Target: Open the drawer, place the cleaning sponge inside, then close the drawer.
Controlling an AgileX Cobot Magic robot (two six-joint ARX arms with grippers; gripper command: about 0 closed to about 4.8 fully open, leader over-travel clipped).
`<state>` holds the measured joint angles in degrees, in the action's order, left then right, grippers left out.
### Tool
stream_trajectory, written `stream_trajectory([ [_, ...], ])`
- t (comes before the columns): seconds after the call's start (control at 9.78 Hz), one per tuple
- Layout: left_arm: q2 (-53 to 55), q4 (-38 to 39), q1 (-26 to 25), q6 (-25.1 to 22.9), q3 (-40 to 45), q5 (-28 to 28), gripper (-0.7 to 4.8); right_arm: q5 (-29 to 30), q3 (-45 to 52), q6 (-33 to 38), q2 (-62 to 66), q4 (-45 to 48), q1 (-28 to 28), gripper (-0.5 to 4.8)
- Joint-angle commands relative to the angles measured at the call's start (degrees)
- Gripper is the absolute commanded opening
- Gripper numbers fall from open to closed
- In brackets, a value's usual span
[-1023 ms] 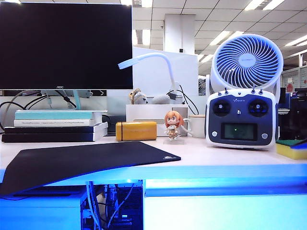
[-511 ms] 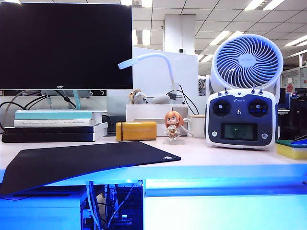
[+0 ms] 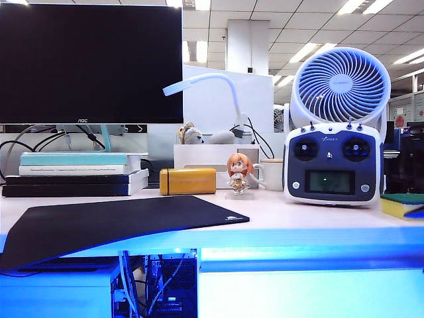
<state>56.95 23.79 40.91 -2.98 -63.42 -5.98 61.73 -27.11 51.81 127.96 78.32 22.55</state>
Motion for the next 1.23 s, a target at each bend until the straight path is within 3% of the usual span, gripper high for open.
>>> stream_trajectory([
  [0.1,-0.13,-0.61,0.00,-0.07,-0.28,-0.24,-0.05,0.83,-4.37,1.46,1.11,1.79,-0.24,4.79],
  [0.31,-0.13,-0.61,0.00,-0.09,-0.28,-0.11,-0.05,4.33,-4.48,3.32,0.92,2.71,-0.26,4.79],
  [0.72,-0.15,-0.63,0.00,-0.09,-0.28,-0.07,-0.05,1.99,6.58,-1.27,-3.32,2.78,1.49,4.79],
  [1.23,-0.15,-0.72,0.00,-0.09,-0.28,-0.04,-0.05,-7.61,6.95,-1.25,-10.47,2.71,0.61,4.79],
])
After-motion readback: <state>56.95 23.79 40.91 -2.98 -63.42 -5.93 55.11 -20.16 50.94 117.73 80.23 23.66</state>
